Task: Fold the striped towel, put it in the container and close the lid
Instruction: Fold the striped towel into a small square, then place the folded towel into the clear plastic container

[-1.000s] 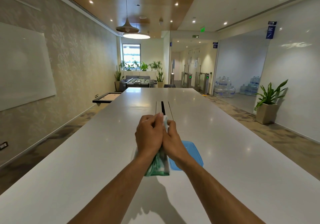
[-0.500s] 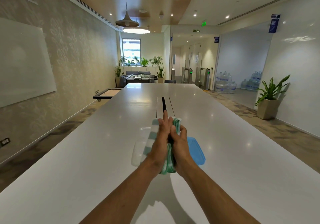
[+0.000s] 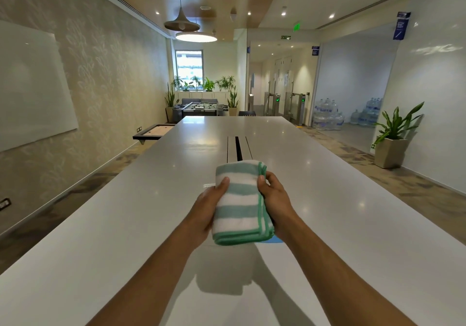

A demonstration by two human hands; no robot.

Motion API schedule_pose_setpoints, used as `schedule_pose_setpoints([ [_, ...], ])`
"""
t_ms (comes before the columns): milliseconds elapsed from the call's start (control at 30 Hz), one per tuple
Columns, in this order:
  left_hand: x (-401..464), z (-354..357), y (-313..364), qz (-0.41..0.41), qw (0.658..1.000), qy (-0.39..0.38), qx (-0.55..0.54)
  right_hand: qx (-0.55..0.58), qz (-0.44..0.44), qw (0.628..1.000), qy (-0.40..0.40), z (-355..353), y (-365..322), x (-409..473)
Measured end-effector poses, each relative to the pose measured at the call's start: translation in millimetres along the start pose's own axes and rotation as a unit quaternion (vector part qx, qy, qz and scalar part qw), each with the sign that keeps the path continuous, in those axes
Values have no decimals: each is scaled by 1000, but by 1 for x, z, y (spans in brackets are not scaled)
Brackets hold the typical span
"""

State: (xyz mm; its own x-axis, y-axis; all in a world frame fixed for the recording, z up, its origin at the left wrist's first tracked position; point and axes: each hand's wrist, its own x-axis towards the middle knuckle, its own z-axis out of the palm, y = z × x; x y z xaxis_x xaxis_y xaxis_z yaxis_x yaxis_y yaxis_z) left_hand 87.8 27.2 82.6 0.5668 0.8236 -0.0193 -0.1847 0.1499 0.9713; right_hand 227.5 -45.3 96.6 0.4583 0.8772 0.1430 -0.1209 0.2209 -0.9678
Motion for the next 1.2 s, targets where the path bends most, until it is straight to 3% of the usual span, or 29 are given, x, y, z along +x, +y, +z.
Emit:
schedule_pose_setpoints([
  [167,20,1,-9,71,975,160,139,-132,-12,991,5,-1,18,17],
  [433,49,-10,-12,47,944,173,275,-311,-66,948,-6,4,46,46],
  [567,67,-34,-12,65,866,236,435,-275,-36,960,37,0,52,65],
  [633,79,-55,-15,70,843,280,454,-268,-28,961,61,-3,51,78],
  [800,109,-92,-32,32,871,265,412,-386,-36,919,76,7,53,114],
  [1000,123,-95,-50,-16,880,262,396,-560,-40,827,-31,50,71,135],
  [1200,128,-93,-61,12,874,275,401,-594,45,799,-81,59,104,146],
])
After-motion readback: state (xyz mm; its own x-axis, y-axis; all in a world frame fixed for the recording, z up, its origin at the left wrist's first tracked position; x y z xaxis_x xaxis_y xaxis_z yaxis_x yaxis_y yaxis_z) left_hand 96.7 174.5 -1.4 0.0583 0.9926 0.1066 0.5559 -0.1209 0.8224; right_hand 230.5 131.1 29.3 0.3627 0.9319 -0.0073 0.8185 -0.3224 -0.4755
